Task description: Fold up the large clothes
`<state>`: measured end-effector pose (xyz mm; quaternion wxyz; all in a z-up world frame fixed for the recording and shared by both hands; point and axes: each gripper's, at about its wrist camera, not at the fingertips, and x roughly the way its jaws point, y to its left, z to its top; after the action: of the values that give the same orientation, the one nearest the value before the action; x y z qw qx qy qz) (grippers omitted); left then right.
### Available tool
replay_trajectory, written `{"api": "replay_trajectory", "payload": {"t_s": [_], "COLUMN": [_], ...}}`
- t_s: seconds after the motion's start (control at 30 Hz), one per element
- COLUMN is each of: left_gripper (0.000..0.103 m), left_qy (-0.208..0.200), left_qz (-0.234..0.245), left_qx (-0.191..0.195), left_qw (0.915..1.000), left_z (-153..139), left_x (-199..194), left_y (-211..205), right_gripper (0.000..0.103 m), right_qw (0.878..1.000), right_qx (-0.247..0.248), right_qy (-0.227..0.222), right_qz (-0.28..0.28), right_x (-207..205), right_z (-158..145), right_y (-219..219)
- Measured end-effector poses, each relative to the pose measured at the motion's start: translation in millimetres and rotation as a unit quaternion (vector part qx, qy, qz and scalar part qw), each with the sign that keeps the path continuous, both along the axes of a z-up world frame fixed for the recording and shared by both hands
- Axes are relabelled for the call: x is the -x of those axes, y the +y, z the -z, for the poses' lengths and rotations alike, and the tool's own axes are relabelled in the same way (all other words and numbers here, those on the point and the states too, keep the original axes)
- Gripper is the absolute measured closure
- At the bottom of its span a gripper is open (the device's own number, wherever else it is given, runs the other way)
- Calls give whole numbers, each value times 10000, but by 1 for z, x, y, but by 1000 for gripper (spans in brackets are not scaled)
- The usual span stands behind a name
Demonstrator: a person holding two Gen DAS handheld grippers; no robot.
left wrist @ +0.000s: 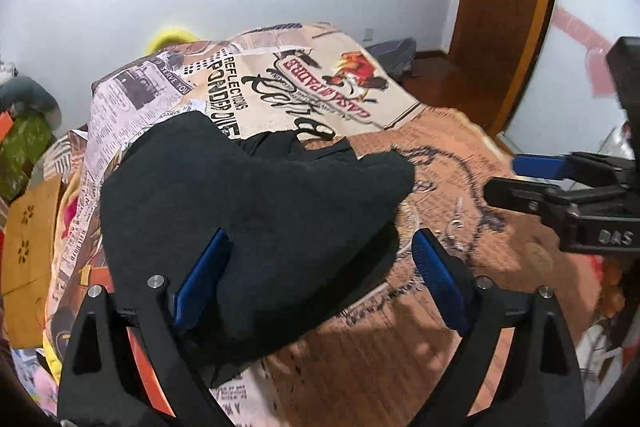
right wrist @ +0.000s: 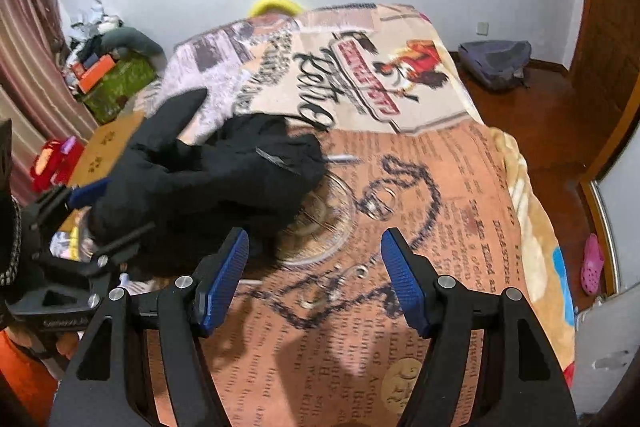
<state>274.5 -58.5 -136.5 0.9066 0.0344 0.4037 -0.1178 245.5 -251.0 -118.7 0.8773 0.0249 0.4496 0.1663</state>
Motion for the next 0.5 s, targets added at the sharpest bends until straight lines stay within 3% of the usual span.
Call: {"api": "replay_trajectory", "payload": {"t_s": [0.1, 0.3, 0.5], "left_gripper": [11, 8, 8], "left_qy": [-109, -622, -265], "left_qz": [-28, -635, -1339], "left_qx": [257, -16, 86], "left_qw": [9996, 9960, 9906], "left_z": [-19, -41, -20], "left_x": [13, 29, 13], "left_y": [18, 69, 132], "right_gripper": [38, 38, 38], "right_qw": [9997, 9961, 9912], "right_qx": [-125, -264, -279], "right_qy": [-164, -490, -568], "right_qz": [-162, -685, -1167], "right_x": [1, 2, -11], "right_z": [-12, -34, -35], "right_y": [11, 55, 105]}}
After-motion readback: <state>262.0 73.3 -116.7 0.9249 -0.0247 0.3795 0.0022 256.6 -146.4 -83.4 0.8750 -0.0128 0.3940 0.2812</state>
